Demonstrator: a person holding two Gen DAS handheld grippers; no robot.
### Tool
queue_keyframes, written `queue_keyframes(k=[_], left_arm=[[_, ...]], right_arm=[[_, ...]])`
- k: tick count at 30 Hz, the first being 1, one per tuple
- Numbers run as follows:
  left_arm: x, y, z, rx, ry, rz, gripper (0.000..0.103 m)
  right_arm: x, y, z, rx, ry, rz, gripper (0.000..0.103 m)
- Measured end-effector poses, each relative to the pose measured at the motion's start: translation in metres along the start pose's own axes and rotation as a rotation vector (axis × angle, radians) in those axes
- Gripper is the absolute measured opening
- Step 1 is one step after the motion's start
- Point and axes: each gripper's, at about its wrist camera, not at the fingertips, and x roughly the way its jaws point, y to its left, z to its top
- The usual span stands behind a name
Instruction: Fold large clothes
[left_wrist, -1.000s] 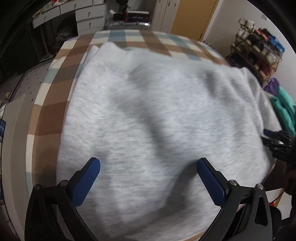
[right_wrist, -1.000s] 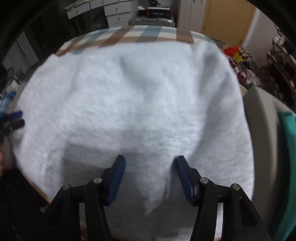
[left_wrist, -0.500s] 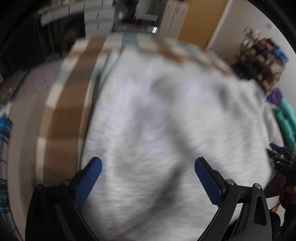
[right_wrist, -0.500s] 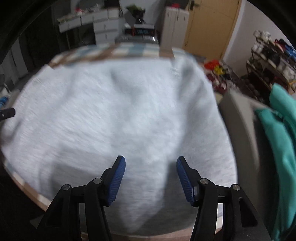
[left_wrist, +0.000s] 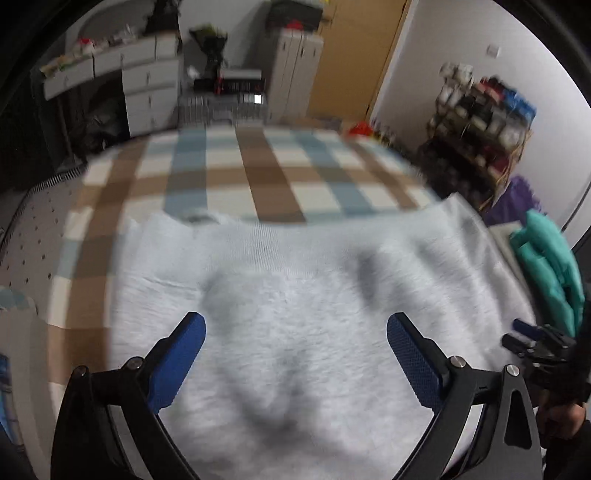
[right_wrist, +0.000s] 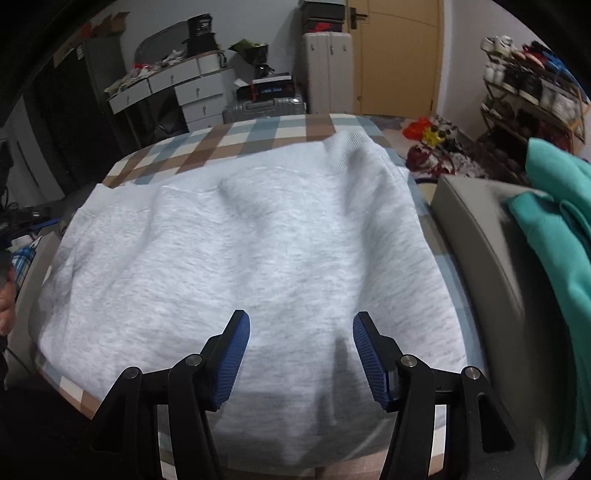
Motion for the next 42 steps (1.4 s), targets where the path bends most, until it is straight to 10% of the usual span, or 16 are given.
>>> queue_keyframes(k=[2, 5, 11, 14, 16, 18, 23, 28, 33, 36, 39, 42], left_arm=[[0.051, 0.01, -0.012, -0.027, 0.202, 0.001, 0.095], [0.05, -0.011, -0.024, 0.157, 0.167, 0.105, 0.099], [0.043, -0.007, -0.024, 0.132, 0.145, 0.078, 0.098], [0.046, -0.005, -0.027, 0.132, 0.14, 0.076, 0.098], [0.044, -0.007, -0.033, 0.134, 0.136, 0.078, 0.098], [0.056, -0.007, -0.033, 0.136, 0.136, 0.078, 0.098], [0.058, -0.005, -0.029, 0.137, 0.132, 0.081, 0.099], [0.054, -0.008, -0.028, 0.133, 0.132, 0.104, 0.098], [0.031, -0.02, -0.032, 0.161, 0.049, 0.178, 0.098], [0.013, -0.035, -0.039, 0.193, -0.022, 0.268, 0.098], [-0.002, -0.046, -0.046, 0.145, -0.036, 0.204, 0.098], [-0.008, -0.063, -0.048, 0.141, -0.045, 0.087, 0.098]], right_arm=[[0.01, -0.004, -0.004, 0.011, 0.016, -0.002, 0.059], [0.013, 0.005, -0.004, -0.067, 0.038, -0.047, 0.059], [0.007, 0.031, 0.08, -0.144, -0.023, -0.027, 0.077], [0.053, 0.039, 0.127, -0.157, 0.067, -0.059, 0.072], [0.092, 0.033, 0.137, -0.16, 0.163, -0.109, 0.048], [0.127, 0.021, 0.124, -0.128, 0.29, -0.078, 0.044], [0.083, 0.008, 0.113, -0.101, 0.236, -0.06, 0.025], [0.003, 0.008, 0.063, -0.136, 0.176, 0.043, 0.025], [0.024, 0.009, 0.015, -0.138, 0.261, 0.011, 0.026], [0.021, 0.007, 0.007, -0.115, 0.154, 0.015, 0.027], [-0.019, -0.02, 0.002, 0.097, 0.08, 0.133, 0.033], [-0.06, -0.052, -0.022, 0.283, -0.015, 0.206, 0.083]])
